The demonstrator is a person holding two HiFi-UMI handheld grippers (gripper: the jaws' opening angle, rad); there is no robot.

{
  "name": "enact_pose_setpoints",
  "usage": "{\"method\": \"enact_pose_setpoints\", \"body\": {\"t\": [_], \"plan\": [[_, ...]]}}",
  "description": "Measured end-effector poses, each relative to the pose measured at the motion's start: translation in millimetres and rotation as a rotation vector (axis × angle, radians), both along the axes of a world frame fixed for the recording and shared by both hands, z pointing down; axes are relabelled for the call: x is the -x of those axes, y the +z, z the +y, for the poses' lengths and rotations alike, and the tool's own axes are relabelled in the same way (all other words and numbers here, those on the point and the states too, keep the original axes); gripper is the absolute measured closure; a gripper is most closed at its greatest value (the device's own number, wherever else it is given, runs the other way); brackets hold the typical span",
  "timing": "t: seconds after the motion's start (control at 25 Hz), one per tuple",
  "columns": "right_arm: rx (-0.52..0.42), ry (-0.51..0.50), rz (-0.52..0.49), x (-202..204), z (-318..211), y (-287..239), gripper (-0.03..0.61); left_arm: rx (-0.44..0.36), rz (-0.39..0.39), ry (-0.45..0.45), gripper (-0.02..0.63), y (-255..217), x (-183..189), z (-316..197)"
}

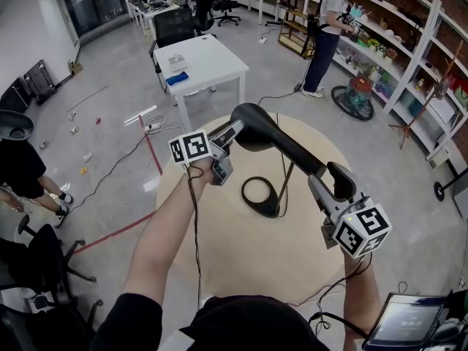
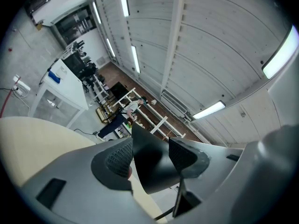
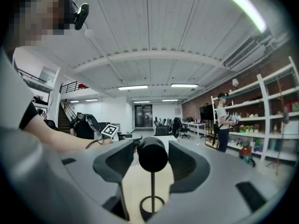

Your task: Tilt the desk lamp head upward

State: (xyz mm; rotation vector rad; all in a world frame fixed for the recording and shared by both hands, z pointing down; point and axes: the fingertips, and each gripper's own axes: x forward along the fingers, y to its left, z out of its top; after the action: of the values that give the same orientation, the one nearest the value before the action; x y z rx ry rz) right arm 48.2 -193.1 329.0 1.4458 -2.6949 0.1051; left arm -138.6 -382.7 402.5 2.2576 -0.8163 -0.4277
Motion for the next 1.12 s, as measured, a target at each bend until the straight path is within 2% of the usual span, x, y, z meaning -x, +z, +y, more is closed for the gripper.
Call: {"method": "enact_pose_setpoints", "body": {"t": [0.16,0.4,0.44,0.52,0.76,1.12], "plan": [[-0.076,0.028,0.064,1.2,3.1,-21.1,0.362,0.004,-0.008,-0.001,0.365,2.4,1.3,0.3],[-0.018,0.009,0.165,9.7,-3.4,-3.4,0.364,-0.003,-0.015,-0.008,0.365,-1.7,2.1,-0.8],[-0.015,0.013,0.171,8.2,-3.3,-0.9,0.384,-0.010,-0.015,-0.010,0.365,-4.0,1.9,-1.0],[-0.007,0.015,0.176,5.0,-3.4,2.2,0.405,-0.028,-0.015,-0.015,0.365,-12.3,1.6,-2.5],[0.012,0.014,0.173,4.2,-2.7,12.9,0.405,-0.089,-0.021,-0.031,0.365,-43.7,4.0,-5.0],[0.025,0.017,0.126,2.1,-1.5,24.5,0.403,-0.182,-0.097,-0.029,0.365,-77.3,0.5,0.2]]}}
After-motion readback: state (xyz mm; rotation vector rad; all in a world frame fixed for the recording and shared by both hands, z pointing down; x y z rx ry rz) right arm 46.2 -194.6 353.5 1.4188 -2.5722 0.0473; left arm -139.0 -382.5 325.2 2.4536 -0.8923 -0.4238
